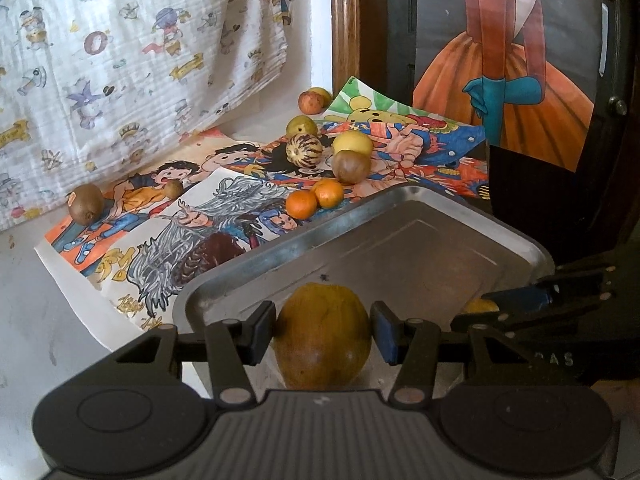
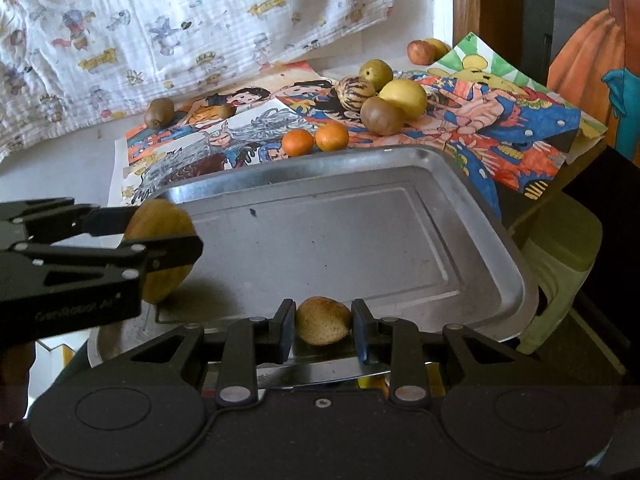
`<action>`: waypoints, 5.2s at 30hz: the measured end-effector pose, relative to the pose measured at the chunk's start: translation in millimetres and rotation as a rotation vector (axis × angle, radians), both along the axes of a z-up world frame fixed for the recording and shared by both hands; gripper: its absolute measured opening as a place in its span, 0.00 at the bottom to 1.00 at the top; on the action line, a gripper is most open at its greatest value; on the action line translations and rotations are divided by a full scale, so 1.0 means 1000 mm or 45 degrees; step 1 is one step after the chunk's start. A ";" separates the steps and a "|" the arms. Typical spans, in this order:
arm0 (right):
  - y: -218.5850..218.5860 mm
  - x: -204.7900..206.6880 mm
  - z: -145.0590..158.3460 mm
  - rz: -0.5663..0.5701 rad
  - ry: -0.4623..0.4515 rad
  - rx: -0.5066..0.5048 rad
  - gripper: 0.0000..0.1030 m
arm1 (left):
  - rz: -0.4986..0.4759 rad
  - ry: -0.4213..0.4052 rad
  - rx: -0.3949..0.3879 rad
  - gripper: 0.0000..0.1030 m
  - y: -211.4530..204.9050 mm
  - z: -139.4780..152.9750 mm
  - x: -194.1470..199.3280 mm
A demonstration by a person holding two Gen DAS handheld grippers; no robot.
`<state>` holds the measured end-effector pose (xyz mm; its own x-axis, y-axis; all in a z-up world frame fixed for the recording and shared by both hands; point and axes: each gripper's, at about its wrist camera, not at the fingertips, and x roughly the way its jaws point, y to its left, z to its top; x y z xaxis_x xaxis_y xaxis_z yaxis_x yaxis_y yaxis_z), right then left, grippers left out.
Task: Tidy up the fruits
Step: 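Open left tool to drop the pear in the tray while right tool releases its fruit, then move left tool to the stickered kiwi while right tool moves to an orange, then close left tool on the kiwi while right tool closes on the orange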
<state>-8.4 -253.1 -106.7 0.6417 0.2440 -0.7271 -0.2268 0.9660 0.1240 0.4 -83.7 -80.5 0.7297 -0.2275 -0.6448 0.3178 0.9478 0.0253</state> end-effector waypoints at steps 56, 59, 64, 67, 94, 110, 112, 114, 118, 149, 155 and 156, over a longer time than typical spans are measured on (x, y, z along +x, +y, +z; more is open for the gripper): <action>0.020 -0.020 0.143 -0.068 -0.303 0.122 0.99 | 0.401 -0.221 -0.193 1.00 0.101 0.105 0.001; 0.022 -0.023 0.148 -0.072 -0.321 0.116 1.00 | 0.412 -0.243 -0.192 1.00 0.106 0.111 -0.002; 0.023 -0.022 0.154 -0.079 -0.342 0.138 1.00 | 0.416 -0.262 -0.196 1.00 0.112 0.115 -0.005; 0.025 -0.019 0.157 -0.086 -0.350 0.138 1.00 | 0.422 -0.259 -0.193 1.00 0.116 0.114 -0.001; 0.072 0.140 0.056 -0.024 -0.002 0.140 0.99 | 0.546 -0.089 -0.026 1.00 0.178 0.011 0.194; 0.088 0.188 0.022 0.045 0.119 0.134 0.99 | 0.636 -0.038 0.023 0.99 0.196 -0.032 0.272; 0.091 0.190 0.019 0.053 0.129 0.136 0.99 | 0.641 -0.038 0.022 0.98 0.198 -0.035 0.274; 0.093 0.192 0.018 0.057 0.132 0.138 0.99 | 0.646 -0.040 0.024 0.94 0.199 -0.036 0.277; 0.093 0.196 0.016 0.053 0.137 0.139 0.99 | 0.645 -0.022 0.016 0.85 0.202 -0.039 0.282; 0.092 0.204 0.001 0.021 0.097 0.092 0.95 | 0.419 0.042 -0.060 0.61 0.155 -0.022 0.222; 0.099 0.208 0.000 0.056 0.033 -0.013 0.85 | 0.338 0.087 -0.082 0.61 0.133 -0.023 0.204; 0.100 0.209 0.000 0.063 0.026 -0.033 0.84 | 0.331 0.093 -0.085 0.61 0.130 -0.024 0.202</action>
<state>200.1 -152.8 -106.7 0.6144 0.2562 -0.7463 -0.2724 0.9565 0.1042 202.6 46.8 -104.2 0.7214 -0.0822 -0.6876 0.0625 0.9966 -0.0537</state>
